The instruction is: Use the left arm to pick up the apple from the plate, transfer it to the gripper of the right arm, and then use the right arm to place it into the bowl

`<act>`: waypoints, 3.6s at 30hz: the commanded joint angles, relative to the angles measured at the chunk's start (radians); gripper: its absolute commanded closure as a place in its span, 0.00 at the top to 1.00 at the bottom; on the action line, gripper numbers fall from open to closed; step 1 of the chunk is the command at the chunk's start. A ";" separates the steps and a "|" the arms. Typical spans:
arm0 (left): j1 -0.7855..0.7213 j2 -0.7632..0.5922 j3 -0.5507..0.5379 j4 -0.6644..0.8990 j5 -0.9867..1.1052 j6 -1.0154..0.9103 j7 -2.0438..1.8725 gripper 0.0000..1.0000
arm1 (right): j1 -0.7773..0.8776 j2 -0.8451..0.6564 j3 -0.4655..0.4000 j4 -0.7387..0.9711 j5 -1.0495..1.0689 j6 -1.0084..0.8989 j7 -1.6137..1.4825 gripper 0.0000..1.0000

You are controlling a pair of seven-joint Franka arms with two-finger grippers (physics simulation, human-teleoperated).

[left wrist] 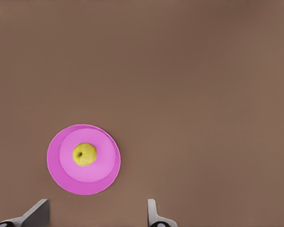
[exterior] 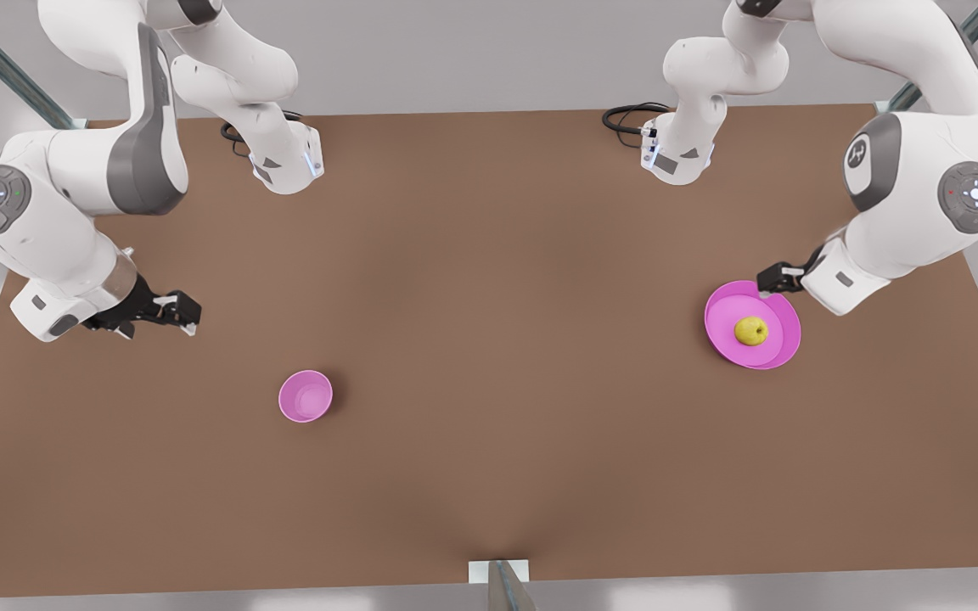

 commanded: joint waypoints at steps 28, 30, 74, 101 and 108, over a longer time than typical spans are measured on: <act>0.125 0.175 0.099 -0.829 0.003 1.010 0.039 1.00 | -0.004 -0.001 0.000 -0.001 0.002 0.037 0.015 1.00; 0.124 0.184 0.099 -0.827 0.005 1.015 0.040 1.00 | -0.006 -0.001 0.000 -0.001 0.002 0.035 0.015 1.00; -0.370 0.644 -0.120 0.193 -1.689 0.662 -1.472 0.73 | 0.162 0.393 0.124 -0.039 1.465 0.433 -0.495 1.00; -0.400 0.704 -0.141 0.285 -1.681 0.666 -1.448 0.76 | 0.162 0.422 0.238 -0.145 1.692 0.531 -0.881 0.74; -0.403 0.698 -0.138 0.283 -1.676 0.668 -1.452 1.00 | 0.136 0.413 0.238 -0.156 1.689 0.540 -0.907 0.74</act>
